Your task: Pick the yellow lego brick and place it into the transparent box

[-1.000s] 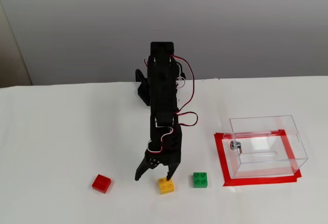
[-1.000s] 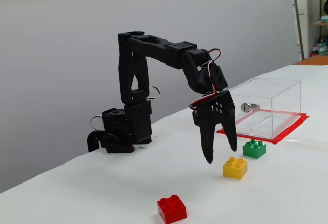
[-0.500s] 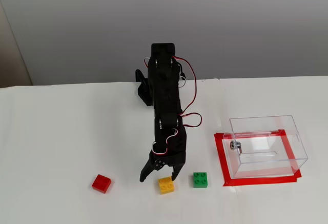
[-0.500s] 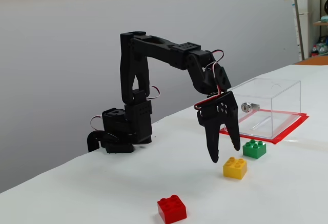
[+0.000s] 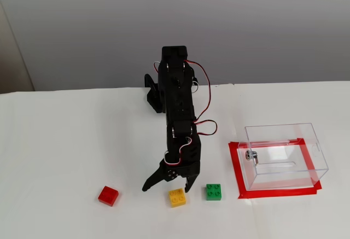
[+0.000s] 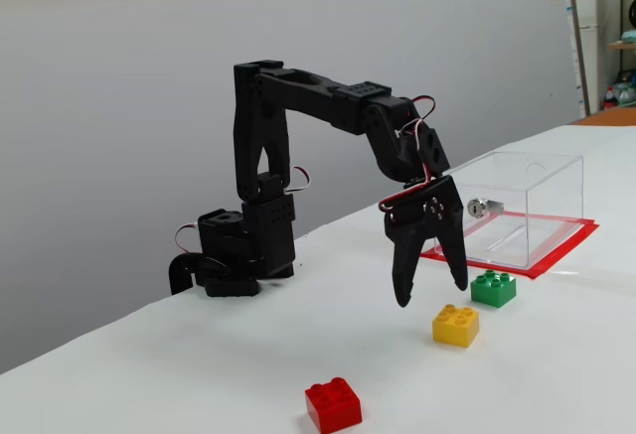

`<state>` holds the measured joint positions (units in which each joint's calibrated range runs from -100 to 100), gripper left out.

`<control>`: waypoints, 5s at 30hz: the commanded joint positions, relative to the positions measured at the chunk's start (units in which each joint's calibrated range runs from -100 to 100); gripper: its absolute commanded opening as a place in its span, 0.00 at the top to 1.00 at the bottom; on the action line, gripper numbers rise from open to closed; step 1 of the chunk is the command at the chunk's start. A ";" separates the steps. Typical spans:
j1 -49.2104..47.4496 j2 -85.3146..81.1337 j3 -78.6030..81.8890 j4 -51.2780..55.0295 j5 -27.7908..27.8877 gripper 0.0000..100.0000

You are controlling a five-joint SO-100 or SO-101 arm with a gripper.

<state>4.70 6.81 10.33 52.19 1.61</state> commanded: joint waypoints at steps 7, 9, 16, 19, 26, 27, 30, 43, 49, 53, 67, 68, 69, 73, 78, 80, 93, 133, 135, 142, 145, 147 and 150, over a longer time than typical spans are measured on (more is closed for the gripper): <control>0.29 5.28 -2.28 0.38 -0.10 0.49; 0.22 5.88 -2.37 0.30 -0.20 0.49; -0.52 6.13 -5.08 0.30 -0.26 0.49; -0.52 6.22 -5.17 0.21 -0.26 0.49; -0.38 9.87 -6.53 0.30 -0.26 0.49; -0.45 10.54 -7.16 0.38 -0.26 0.49; -0.52 12.07 -9.24 0.38 -0.26 0.49; -0.52 12.75 -10.06 2.04 -0.26 0.64; -0.52 12.16 -9.78 2.04 -0.20 0.75; -0.60 11.73 -9.60 2.12 -0.26 0.75; -0.60 11.73 -10.15 3.86 -0.15 0.88; -0.60 11.73 -10.24 3.78 -0.10 0.90; -0.60 11.73 -10.24 3.86 -0.20 0.91; -0.60 11.73 -10.15 3.95 -0.26 0.91; -1.34 11.31 -10.42 3.95 -0.26 0.91; -1.63 9.27 -11.23 4.47 -0.26 0.91; -13.46 -14.15 -17.56 5.60 0.27 0.91; -55.90 -19.83 -12.32 4.91 -0.31 0.91; -55.83 -19.83 -11.32 4.82 -0.31 0.91; -54.13 -19.75 -9.60 4.73 -0.31 0.91; -54.05 -19.75 -9.60 4.73 -0.36 0.91; -54.05 -19.75 -9.42 4.73 -0.36 0.91; -54.13 -19.75 -9.33 4.73 -0.36 0.90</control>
<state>-49.89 -11.04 1.15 57.58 1.27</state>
